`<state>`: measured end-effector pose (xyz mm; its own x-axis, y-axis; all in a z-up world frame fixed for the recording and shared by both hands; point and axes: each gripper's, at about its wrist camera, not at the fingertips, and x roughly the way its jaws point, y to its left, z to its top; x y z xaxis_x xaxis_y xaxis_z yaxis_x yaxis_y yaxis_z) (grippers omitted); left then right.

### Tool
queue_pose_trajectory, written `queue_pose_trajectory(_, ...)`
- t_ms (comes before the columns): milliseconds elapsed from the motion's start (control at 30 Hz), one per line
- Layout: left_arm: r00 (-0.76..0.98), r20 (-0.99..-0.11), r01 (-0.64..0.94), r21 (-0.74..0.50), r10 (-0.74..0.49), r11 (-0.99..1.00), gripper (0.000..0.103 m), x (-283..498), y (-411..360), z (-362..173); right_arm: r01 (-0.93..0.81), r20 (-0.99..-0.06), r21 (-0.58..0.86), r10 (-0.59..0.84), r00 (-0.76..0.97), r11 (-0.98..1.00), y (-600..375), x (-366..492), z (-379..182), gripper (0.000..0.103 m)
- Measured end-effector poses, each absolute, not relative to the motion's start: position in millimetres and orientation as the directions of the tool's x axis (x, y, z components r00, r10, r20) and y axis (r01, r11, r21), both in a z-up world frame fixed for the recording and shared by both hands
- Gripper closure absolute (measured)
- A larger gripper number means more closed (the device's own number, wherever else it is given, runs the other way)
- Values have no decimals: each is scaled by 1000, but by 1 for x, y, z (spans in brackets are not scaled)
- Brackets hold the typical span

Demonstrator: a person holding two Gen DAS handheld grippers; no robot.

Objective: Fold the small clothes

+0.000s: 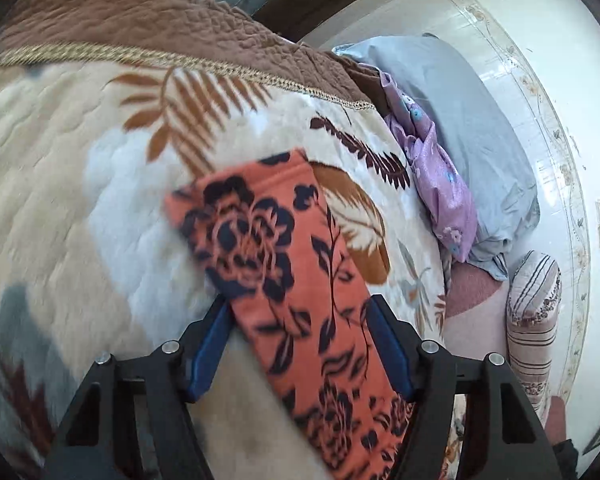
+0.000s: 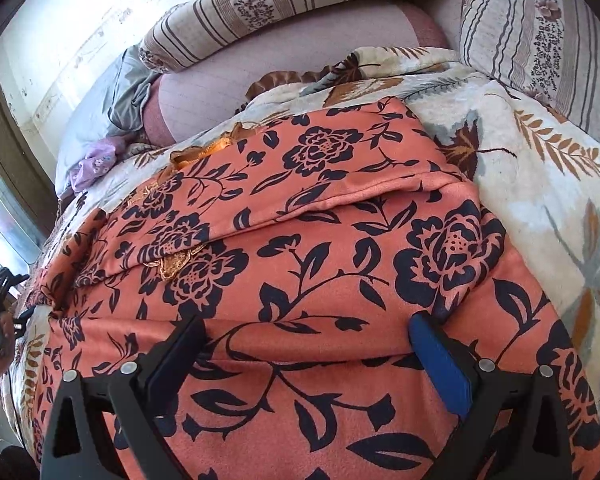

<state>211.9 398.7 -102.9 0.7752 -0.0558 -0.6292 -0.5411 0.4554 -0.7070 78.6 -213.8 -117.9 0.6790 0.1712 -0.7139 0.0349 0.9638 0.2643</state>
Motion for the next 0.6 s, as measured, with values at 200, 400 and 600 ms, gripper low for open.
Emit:
queue_pose_trajectory(200,604,-785,-683,-422,136,597,99,235,384,-88,36,-724,244,157,672,969,-211,81,-119,0)
queue_pose_trajectory(400,839,-526,-306,-245,139,920,99,231,222,51,35,-717,261,169,677,965,-213,81,-119,0)
queue_pose_trajectory(600,887,-400,183,-161,-233,970,98,214,14,123,35,-710,279,181,681,960,-214,81,-118,0)
